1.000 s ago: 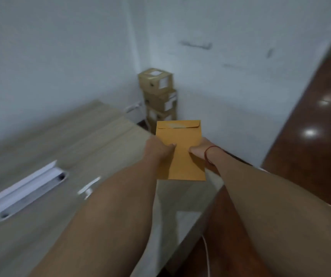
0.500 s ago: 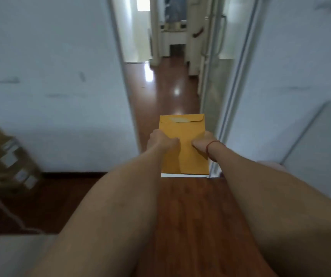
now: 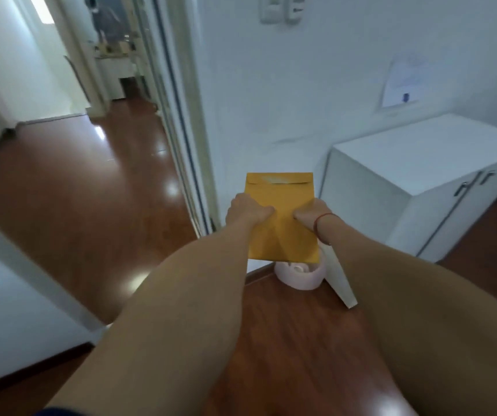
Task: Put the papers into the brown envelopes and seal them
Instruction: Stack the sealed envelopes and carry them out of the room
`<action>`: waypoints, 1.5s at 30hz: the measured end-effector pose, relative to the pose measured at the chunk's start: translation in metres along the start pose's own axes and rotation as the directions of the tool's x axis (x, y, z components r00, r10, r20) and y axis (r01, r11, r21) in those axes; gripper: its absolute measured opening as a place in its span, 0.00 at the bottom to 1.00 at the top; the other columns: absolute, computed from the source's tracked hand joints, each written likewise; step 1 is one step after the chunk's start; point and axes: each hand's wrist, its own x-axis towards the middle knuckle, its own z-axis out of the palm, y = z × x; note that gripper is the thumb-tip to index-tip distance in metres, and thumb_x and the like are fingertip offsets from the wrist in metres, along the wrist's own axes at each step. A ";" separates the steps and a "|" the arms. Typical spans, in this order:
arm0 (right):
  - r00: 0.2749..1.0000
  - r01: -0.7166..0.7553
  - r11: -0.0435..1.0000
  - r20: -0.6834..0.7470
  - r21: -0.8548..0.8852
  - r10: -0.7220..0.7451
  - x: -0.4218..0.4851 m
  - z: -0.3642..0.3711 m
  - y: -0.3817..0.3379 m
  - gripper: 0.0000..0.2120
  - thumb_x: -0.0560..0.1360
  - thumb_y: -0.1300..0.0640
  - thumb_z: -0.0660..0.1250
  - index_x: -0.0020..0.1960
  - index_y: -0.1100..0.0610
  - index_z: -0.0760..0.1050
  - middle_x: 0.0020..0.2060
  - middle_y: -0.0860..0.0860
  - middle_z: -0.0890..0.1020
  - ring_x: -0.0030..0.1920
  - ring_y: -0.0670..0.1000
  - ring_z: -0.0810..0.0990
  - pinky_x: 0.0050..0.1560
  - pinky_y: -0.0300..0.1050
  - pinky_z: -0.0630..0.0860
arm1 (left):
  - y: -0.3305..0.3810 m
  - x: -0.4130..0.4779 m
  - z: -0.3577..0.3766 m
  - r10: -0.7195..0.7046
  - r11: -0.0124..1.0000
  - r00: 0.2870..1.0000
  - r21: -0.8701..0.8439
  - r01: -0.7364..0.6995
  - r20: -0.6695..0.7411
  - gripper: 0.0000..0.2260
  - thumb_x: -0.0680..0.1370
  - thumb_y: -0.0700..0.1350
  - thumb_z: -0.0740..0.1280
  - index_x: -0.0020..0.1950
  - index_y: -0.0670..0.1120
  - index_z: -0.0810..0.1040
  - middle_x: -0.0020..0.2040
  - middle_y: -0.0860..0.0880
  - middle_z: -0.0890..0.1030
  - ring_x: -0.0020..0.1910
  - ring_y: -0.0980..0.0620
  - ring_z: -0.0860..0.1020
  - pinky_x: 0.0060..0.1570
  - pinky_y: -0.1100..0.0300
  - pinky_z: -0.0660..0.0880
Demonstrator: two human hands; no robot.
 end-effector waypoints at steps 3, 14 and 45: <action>0.997 -0.058 0.998 -0.042 0.012 0.058 0.044 -0.056 0.021 0.13 0.75 0.54 0.63 0.56 0.61 0.73 0.51 0.58 0.77 0.50 0.58 0.76 0.49 0.50 0.74 | 0.060 0.035 0.044 0.041 0.999 0.998 0.029 -0.042 0.052 0.33 0.73 0.57 0.70 0.70 0.40 0.66 0.68 0.42 0.71 0.64 0.41 0.74 0.55 0.53 0.73; 0.993 -0.088 0.996 -0.078 -0.027 0.086 0.224 -0.255 0.092 0.21 0.77 0.51 0.63 0.65 0.60 0.68 0.59 0.57 0.75 0.59 0.60 0.75 0.56 0.51 0.73 | 0.256 0.141 0.217 0.007 0.998 0.999 -0.056 -0.004 0.045 0.31 0.72 0.58 0.71 0.67 0.42 0.69 0.64 0.44 0.75 0.61 0.42 0.76 0.47 0.56 0.71; 0.977 -0.034 0.972 0.196 -0.232 0.081 0.701 -0.532 0.180 0.22 0.75 0.57 0.65 0.66 0.60 0.63 0.54 0.55 0.72 0.49 0.56 0.71 0.47 0.47 0.70 | 0.573 0.443 0.512 -0.476 0.854 0.873 -0.295 0.428 -0.110 0.24 0.77 0.54 0.63 0.68 0.41 0.67 0.66 0.43 0.69 0.65 0.42 0.71 0.60 0.50 0.72</action>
